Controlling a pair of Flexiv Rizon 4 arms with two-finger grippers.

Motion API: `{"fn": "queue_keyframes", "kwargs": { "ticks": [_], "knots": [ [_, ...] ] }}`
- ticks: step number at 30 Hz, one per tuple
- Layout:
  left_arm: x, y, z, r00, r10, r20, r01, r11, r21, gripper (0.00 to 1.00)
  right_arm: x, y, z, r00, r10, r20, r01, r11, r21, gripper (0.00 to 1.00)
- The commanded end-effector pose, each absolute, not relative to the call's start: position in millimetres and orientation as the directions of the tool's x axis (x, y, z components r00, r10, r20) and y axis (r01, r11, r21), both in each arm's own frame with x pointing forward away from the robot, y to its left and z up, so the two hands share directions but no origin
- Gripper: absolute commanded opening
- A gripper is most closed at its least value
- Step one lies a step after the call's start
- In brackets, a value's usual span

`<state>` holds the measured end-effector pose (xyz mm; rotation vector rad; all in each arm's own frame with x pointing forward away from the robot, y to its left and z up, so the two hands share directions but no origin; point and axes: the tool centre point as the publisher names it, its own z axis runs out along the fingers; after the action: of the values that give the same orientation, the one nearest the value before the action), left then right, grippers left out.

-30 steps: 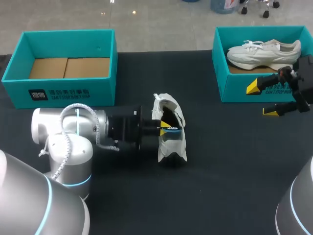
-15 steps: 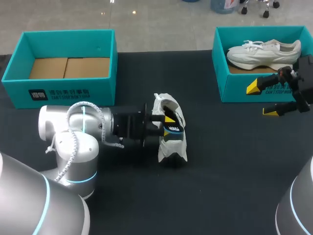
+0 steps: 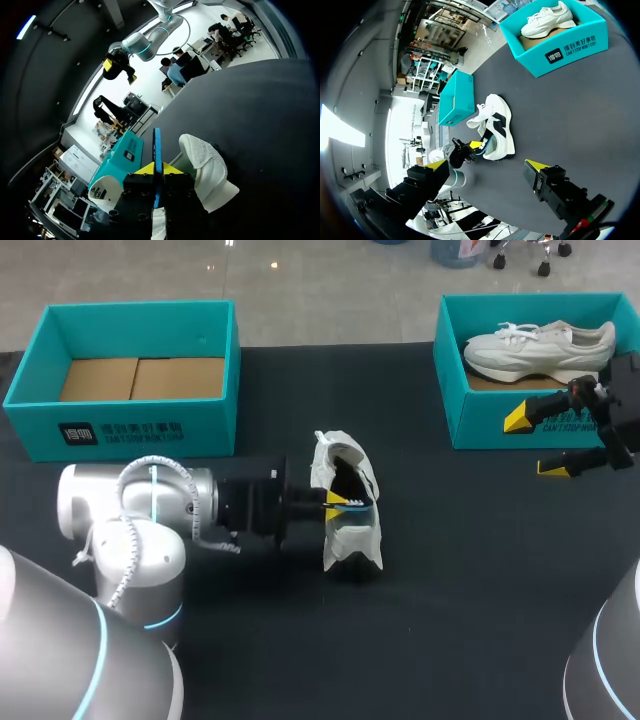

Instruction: Take the shoe out of the shoebox, open the shoe tongue, remove and reinsert the insole, then place the shoe into the shoebox

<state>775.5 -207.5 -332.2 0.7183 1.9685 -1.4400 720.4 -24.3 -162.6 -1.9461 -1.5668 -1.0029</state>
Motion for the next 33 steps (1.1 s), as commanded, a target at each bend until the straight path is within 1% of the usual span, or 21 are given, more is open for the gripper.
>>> {"fn": "queue_keyframes", "kwargs": {
  "ticks": [1, 9, 16, 17, 18, 20, 23, 24, 28, 30, 33],
  "knots": [
    [783, -217, -338, -0.687, 0.091, -0.721, 0.713, 0.275, -0.645, 0.00, 719, -24, -163, 0.094, 0.639, 0.763, 0.961, -0.259, 0.098, 1.00],
    [802, -221, -349, -0.683, 0.104, -0.723, 0.713, 0.307, -0.630, 0.00, 719, -24, -163, 0.094, 0.639, 0.763, 0.961, -0.259, 0.098, 1.00],
    [801, -217, -349, -0.692, 0.101, -0.715, 0.704, 0.314, -0.637, 0.00, 719, -24, -163, 0.094, 0.639, 0.763, 0.961, -0.259, 0.098, 1.00],
    [800, -215, -348, -0.692, 0.101, -0.715, 0.703, 0.315, -0.637, 0.14, 719, -24, -163, 0.094, 0.639, 0.763, 0.961, -0.259, 0.098, 1.00],
    [798, -213, -345, -0.691, 0.096, -0.716, 0.704, 0.314, -0.637, 0.31, 719, -24, -163, 0.094, 0.639, 0.763, 0.961, -0.259, 0.098, 1.00],
    [794, -209, -342, -0.688, 0.094, -0.720, 0.707, 0.315, -0.634, 0.35, 719, -24, -163, 0.094, 0.639, 0.763, 0.961, -0.259, 0.098, 1.00],
    [788, -205, -338, -0.682, 0.096, -0.725, 0.712, 0.313, -0.629, 0.31, 719, -24, -163, 0.094, 0.639, 0.763, 0.961, -0.259, 0.098, 1.00],
    [787, -205, -337, -0.680, 0.096, -0.727, 0.714, 0.312, -0.627, 0.27, 719, -24, -163, 0.094, 0.639, 0.763, 0.961, -0.259, 0.098, 1.00],
    [781, -201, -336, -0.674, 0.094, -0.733, 0.719, 0.313, -0.621, 0.16, 719, -24, -163, 0.094, 0.639, 0.763, 0.961, -0.259, 0.098, 1.00],
    [779, -200, -336, -0.674, 0.090, -0.733, 0.718, 0.313, -0.622, 0.00, 719, -24, -163, 0.094, 0.639, 0.763, 0.961, -0.259, 0.098, 1.00],
    [779, -202, -342, -0.686, 0.091, -0.722, 0.708, 0.313, -0.633, 0.00, 719, -24, -163, 0.094, 0.639, 0.763, 0.961, -0.259, 0.098, 1.00]
  ]
}}
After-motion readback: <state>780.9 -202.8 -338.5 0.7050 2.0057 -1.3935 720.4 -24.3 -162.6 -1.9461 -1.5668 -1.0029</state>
